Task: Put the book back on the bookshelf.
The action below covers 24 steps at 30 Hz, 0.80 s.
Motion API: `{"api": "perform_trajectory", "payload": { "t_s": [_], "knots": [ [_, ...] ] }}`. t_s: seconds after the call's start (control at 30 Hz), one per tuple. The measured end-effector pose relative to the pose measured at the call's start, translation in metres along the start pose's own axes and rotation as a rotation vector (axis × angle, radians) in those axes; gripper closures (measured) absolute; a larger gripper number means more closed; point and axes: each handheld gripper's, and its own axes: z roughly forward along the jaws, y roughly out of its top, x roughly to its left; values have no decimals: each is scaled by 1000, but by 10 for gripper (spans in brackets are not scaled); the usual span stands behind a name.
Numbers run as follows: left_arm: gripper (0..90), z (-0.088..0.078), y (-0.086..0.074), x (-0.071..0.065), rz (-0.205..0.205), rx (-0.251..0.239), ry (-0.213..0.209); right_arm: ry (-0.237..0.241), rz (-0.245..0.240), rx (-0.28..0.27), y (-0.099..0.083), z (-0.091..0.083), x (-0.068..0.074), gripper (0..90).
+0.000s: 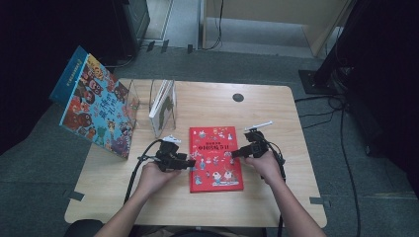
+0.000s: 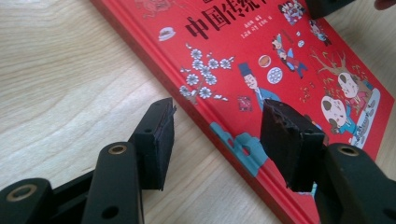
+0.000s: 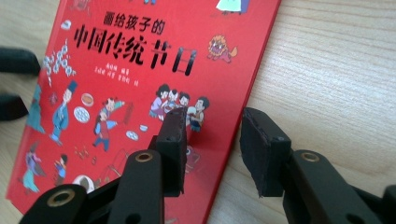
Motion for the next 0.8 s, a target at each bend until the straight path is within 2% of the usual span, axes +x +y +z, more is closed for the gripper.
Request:
{"api": "perform_trajectory", "payload": {
  "t_s": [0.03, 0.17, 0.23, 0.43, 0.5, 0.53, 0.6, 0.67, 0.8],
  "knots": [
    [452, 0, 0, 0, -2, 2, -5, 4, 22, 2, 2, 1, 0, 606],
    [471, 2, 1, -2, -6, 8, -21, 1, 33, 8, 3, 1, 0, 620],
    [480, 3, 1, -4, 5, 9, -12, -7, 40, 12, 3, 1, 2, 620],
    [494, 3, 1, -2, -24, 7, -30, -13, 28, 17, 3, 1, 3, 618],
    [542, 3, 1, -2, -22, 7, -15, -14, 20, 21, 4, 1, 3, 620],
    [579, 3, 0, -2, -11, 3, 9, -15, 17, 25, 4, 1, 4, 619],
    [609, 2, 0, -1, -18, 3, 7, -17, 12, 23, 4, 1, 4, 619],
    [645, 2, 1, 2, -44, 11, -5, -12, 16, 23, 4, 1, 4, 619],
    [672, 1, 1, 3, -56, 13, -10, -11, 8, 24, 3, 0, 4, 618]
  ]
}}
